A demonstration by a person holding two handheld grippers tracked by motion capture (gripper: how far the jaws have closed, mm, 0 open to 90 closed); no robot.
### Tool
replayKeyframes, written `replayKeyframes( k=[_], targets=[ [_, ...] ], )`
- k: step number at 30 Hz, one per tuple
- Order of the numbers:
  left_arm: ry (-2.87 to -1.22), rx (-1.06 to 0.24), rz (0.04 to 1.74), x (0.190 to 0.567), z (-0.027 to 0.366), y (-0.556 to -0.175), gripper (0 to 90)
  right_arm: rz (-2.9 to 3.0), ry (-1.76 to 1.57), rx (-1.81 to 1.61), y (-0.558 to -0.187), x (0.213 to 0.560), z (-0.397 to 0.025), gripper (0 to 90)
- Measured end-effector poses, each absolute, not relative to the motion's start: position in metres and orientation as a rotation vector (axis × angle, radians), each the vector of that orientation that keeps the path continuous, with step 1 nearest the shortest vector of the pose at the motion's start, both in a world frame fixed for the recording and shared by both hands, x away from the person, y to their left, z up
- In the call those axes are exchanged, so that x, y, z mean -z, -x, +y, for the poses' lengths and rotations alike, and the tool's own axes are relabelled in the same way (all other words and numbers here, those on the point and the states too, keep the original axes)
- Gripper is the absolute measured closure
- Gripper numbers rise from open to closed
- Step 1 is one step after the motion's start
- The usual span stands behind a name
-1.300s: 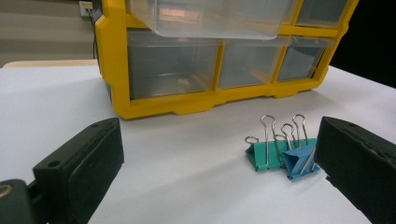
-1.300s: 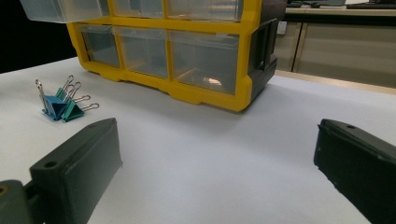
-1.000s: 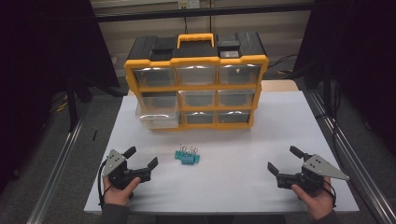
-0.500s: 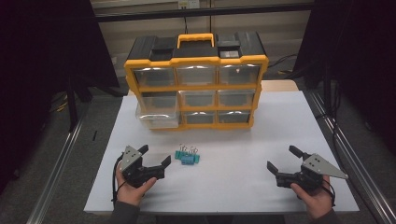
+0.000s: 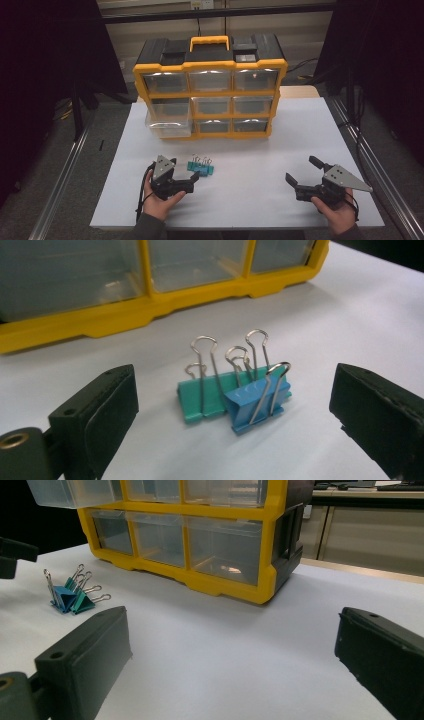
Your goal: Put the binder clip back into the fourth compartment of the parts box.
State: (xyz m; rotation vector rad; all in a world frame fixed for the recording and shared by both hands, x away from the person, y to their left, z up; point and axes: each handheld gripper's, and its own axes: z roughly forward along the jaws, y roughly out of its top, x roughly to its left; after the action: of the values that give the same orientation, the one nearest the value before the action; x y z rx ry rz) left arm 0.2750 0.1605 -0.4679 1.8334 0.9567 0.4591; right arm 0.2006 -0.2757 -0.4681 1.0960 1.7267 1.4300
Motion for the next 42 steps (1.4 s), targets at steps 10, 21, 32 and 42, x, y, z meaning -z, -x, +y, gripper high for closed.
replayKeyframes(
  k=[10,21,32,42],
  targets=[
    [-1.894,-0.448,0.982,0.475,0.137,-0.281,11.7,1.721,-1.1,-1.434,-0.201,0.468,-0.276,1.1],
    [-1.97,-0.407,1.03,0.481,0.124,-0.284,27.1,1.723,-1.102,-1.444,-0.201,0.468,-0.276,1.4],
    [-2.018,-0.412,1.05,0.483,0.123,-0.287,39.1,1.711,-1.101,-1.458,-0.2,0.467,-0.277,1.9],
    [-1.999,-0.406,1.076,0.484,0.121,-0.288,40.4,1.709,-1.106,-1.457,-0.2,0.467,-0.276,2.0]
  ],
)
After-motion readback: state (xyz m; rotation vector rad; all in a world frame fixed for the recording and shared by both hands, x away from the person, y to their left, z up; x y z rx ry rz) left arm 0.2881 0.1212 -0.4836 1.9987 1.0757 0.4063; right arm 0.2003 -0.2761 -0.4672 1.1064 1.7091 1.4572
